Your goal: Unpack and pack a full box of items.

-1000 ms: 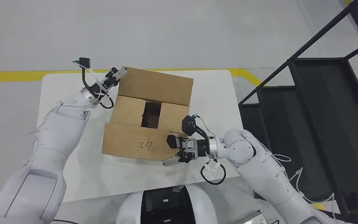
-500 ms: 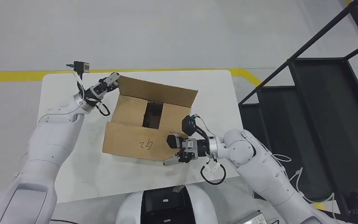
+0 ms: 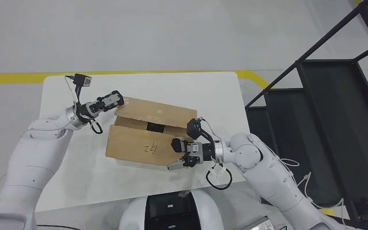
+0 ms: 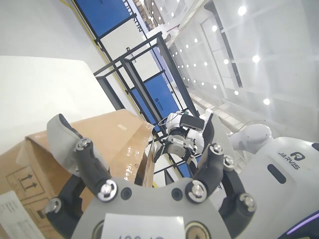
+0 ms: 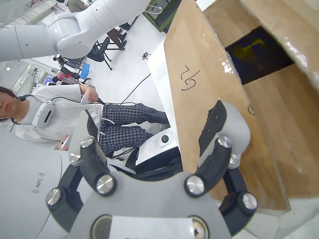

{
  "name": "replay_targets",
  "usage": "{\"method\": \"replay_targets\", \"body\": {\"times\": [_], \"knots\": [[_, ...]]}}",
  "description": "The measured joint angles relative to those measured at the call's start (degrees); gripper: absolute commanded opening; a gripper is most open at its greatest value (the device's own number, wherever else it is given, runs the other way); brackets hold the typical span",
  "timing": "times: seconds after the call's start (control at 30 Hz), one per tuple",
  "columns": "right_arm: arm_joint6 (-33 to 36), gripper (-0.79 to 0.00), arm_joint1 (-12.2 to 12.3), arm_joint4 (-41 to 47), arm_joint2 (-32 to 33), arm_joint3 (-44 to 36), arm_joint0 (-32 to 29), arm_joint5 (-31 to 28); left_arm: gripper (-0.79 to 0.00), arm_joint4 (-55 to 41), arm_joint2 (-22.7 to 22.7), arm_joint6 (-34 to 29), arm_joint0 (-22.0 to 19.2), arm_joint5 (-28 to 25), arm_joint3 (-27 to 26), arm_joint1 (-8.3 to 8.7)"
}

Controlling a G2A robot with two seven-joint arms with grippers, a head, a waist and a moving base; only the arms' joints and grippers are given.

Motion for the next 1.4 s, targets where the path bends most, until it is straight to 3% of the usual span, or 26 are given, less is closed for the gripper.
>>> {"method": "replay_targets", "body": {"times": [0.37, 0.8, 1.4], "knots": [[1.45, 0.0, 0.85, -2.92, 1.27, -1.06, -1.7, 6.34, 0.0, -1.97, 1.72, -1.85, 2.12, 1.84, -5.59, 4.92], [0.31, 0.0, 1.5, -4.01, 2.2, -2.85, -3.21, 7.93, 0.0, 0.26, 6.94, -2.36, 2.1, 2.37, -8.38, 8.87], [4.82, 0.0, 4.85, -1.42, 14.51, -11.77, -18.84, 10.71, 0.0, -1.55, 12.81, -1.76, -0.01, 1.76, -10.87, 13.3]]}}
